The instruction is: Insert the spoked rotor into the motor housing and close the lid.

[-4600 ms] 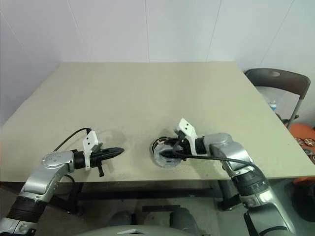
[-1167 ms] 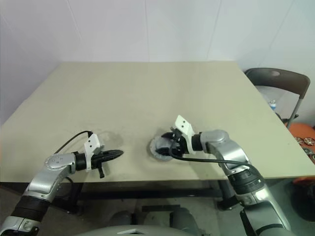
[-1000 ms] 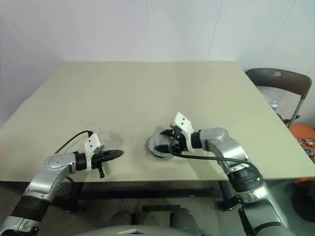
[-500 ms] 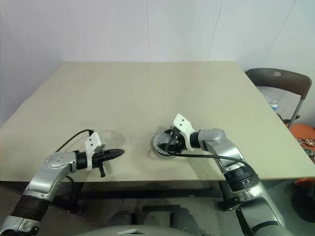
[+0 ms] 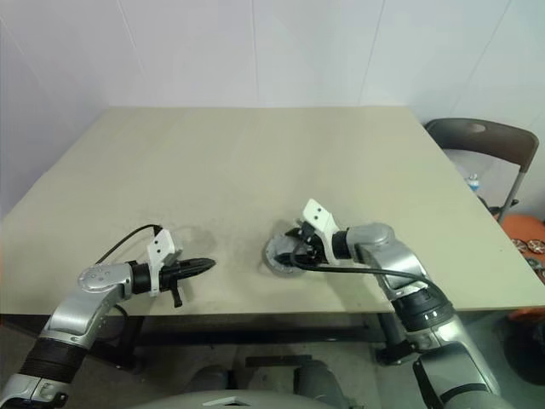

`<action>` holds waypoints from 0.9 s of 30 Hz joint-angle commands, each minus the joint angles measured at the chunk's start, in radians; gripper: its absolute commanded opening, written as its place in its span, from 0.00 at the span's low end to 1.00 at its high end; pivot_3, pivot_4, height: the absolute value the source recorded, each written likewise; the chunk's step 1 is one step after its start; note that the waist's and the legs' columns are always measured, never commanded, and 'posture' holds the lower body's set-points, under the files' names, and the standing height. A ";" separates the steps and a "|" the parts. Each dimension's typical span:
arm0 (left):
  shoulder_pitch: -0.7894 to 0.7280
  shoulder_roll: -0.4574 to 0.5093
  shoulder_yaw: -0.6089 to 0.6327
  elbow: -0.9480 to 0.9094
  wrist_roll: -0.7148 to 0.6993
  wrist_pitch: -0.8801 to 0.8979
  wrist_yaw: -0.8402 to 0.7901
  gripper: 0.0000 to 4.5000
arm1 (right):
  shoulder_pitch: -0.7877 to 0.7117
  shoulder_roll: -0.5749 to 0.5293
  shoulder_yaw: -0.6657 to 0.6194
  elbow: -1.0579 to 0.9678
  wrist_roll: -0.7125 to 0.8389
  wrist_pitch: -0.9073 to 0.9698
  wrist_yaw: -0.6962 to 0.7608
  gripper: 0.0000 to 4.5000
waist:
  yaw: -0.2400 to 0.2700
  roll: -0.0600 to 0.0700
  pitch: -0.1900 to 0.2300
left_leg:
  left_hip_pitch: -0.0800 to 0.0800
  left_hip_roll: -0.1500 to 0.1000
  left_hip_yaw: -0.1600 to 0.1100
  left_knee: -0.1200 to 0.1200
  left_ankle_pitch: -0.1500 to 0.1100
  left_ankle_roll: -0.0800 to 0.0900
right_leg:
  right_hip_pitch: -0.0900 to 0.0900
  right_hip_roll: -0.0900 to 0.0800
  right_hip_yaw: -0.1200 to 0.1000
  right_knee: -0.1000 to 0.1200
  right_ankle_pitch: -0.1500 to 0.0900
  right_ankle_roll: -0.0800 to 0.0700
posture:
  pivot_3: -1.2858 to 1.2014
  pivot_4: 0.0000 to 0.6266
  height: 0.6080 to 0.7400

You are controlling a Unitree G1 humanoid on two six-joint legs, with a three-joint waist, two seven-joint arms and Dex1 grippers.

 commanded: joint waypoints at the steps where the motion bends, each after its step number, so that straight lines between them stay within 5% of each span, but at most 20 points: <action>1: -0.008 0.003 0.003 -0.011 -0.004 -0.017 -0.007 0.00 | -0.008 0.024 -0.005 0.027 -0.037 -0.041 -0.055 0.70 | -0.001 0.000 0.000 | 0.000 0.000 0.000 0.000 0.000 0.000 | 0.000 0.000 0.000 0.000 0.000 0.000 | 0.52 0.00 1.00; 15: -0.033 -0.016 -0.030 -0.005 0.006 -0.022 -0.018 0.00 | 0.022 -0.042 0.069 0.030 -0.077 0.023 0.004 0.70 | 0.007 -0.001 -0.001 | 0.004 0.000 -0.001 0.001 0.000 0.000 | -0.001 -0.001 0.000 0.002 0.000 0.000 | 0.52 0.00 1.00; 27: -0.347 -0.198 -0.113 0.227 0.051 -0.139 -0.046 0.00 | 0.002 -0.021 0.071 0.048 -0.071 0.023 -0.010 0.70 | 0.004 -0.003 -0.003 | 0.004 -0.002 -0.002 0.000 0.000 0.000 | 0.007 0.000 0.000 -0.003 0.000 0.000 | 0.52 0.00 1.00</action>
